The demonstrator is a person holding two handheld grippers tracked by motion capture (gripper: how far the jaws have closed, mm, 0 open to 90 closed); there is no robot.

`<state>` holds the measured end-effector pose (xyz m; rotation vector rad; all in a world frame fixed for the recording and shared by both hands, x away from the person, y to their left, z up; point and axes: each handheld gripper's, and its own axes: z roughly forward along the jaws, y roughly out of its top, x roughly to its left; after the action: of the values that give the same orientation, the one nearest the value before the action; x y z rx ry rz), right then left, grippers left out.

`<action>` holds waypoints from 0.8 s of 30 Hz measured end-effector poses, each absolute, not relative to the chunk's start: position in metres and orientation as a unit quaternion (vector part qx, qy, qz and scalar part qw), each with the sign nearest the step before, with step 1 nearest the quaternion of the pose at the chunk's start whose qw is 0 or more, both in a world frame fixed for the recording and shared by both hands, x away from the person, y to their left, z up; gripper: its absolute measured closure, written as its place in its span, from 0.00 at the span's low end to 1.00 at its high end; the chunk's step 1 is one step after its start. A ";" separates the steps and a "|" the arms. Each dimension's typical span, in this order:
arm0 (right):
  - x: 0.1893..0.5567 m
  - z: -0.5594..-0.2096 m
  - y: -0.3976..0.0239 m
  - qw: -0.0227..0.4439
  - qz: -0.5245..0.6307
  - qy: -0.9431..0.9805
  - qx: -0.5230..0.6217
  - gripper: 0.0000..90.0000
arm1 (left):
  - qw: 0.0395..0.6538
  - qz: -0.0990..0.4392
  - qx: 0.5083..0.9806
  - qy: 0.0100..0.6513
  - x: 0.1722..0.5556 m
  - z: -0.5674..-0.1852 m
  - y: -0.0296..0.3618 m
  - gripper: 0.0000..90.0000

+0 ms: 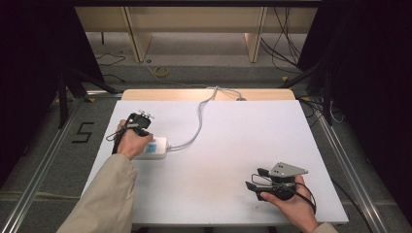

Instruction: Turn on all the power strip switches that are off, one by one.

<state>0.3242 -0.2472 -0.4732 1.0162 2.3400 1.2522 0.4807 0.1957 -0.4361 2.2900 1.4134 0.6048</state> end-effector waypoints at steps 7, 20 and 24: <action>0.324 -0.473 -0.247 0.150 0.436 0.814 0.354 0.36 | 0.193 0.230 0.811 0.502 0.479 -0.434 0.202 0.76; 0.324 -0.473 -0.246 0.148 0.435 0.814 0.354 0.36 | 0.207 0.236 0.793 0.522 0.475 -0.431 0.221 0.53; 0.324 -0.473 -0.246 0.148 0.436 0.814 0.355 0.36 | 0.198 0.246 0.791 0.525 0.474 -0.431 0.227 0.46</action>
<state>0.3238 -0.2462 -0.4730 1.0195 2.3404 1.2535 0.4740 0.2274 -0.4312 2.2129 1.4687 0.6881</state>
